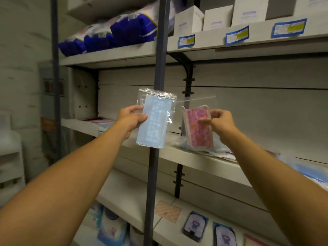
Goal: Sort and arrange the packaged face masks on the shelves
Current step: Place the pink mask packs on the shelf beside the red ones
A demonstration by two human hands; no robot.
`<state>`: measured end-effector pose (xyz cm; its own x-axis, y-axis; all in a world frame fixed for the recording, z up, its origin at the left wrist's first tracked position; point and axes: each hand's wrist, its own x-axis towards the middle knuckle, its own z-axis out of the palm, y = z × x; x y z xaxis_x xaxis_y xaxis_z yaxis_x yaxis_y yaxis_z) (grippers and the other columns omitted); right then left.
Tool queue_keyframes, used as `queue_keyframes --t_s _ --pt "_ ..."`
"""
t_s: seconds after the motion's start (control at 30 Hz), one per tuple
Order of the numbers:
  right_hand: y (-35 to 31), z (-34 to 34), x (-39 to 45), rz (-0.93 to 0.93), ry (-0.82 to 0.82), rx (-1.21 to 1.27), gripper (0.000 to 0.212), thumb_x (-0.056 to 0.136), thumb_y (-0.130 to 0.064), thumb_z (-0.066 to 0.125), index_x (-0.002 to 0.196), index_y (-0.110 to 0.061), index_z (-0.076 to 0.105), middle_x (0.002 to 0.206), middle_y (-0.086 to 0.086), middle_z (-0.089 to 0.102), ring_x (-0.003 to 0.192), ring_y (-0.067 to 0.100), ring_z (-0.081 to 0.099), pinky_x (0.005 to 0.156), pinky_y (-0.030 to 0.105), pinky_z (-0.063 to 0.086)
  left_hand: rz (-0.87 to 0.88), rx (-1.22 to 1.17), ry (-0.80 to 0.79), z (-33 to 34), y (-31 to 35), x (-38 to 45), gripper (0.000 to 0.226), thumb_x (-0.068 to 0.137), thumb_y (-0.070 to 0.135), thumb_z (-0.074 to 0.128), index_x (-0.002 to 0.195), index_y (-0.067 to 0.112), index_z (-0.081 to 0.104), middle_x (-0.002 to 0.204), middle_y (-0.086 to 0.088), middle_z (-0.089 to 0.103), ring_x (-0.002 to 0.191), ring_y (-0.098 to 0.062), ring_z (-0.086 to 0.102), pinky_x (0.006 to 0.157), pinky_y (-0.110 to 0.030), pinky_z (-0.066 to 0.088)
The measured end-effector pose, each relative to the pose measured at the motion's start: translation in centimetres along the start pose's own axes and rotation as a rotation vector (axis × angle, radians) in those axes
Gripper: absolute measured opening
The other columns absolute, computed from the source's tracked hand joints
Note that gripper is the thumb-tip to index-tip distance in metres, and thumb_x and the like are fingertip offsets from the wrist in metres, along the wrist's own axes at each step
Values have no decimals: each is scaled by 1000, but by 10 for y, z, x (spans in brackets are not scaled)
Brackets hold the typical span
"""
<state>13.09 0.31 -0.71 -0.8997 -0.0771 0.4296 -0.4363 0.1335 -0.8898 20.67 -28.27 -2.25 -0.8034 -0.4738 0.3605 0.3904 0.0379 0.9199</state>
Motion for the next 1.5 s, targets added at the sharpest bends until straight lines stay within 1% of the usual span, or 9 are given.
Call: queue_keyframes --t_s 0.17,0.33,0.47,0.57,0.73,0.9,1.2,1.33,1.5 --pt "-16 48 -5 -73 -29 30 21 82 -9 80 97 -16 66 102 3 69 92 16 65 69 31 52 -16 6 82 -52 2 3 41 86 -7 72 125 3 61 101 -7 69 84 -16 69 73 -29 59" --pt "-21 104 -6 -137 -59 -46 14 86 -17 78 95 -13 69 98 2 72 94 18 68 79 41 56 -43 52 74 -107 4 13 37 87 -5 71 121 7 63 108 -9 69 89 -20 70 75 -33 59" --pt "-24 153 -7 -172 -59 -65 11 84 -19 80 86 -15 70 93 0 73 93 18 69 81 45 59 -56 70 66 -150 6 29 29 86 -5 71 111 10 66 106 -7 71 91 -22 71 73 -33 59" --pt "-25 188 -5 -158 -79 -31 11 85 -18 79 91 -14 71 96 0 73 96 18 69 84 45 60 -51 46 71 -178 7 42 25 87 -6 71 99 15 65 101 -5 70 89 -20 70 75 -33 59" --pt "-20 240 0 -142 -46 -27 13 85 -15 80 92 -11 71 96 3 72 96 19 69 80 39 60 -29 95 66 -229 -2 64 36 86 -4 73 119 7 63 106 -6 70 93 -21 71 74 -31 61" --pt "-9 279 11 -81 -15 1 13 82 -13 83 86 -13 71 93 2 73 93 20 70 83 42 59 -36 148 92 -276 -19 89 37 86 -1 74 121 10 65 112 -7 70 97 -23 71 78 -35 60" --pt "-4 342 44 -42 -44 92 14 83 -8 79 91 -13 68 91 0 70 82 13 67 64 26 50 -28 158 127 -317 -46 146 30 86 4 75 112 15 66 113 -5 70 102 -25 69 90 -46 59" --pt "2 373 74 -46 -61 132 16 83 -9 79 95 -12 69 93 0 70 82 12 66 64 25 48 -19 152 124 -325 -58 183 33 87 3 74 118 12 66 115 -6 69 101 -24 70 89 -45 60" --pt "15 415 130 -51 -74 170 19 82 -7 80 95 -14 69 95 -1 70 85 11 65 76 33 52 -11 136 109 -328 -70 243 29 87 2 74 112 15 65 114 -5 68 102 -23 69 87 -42 61"
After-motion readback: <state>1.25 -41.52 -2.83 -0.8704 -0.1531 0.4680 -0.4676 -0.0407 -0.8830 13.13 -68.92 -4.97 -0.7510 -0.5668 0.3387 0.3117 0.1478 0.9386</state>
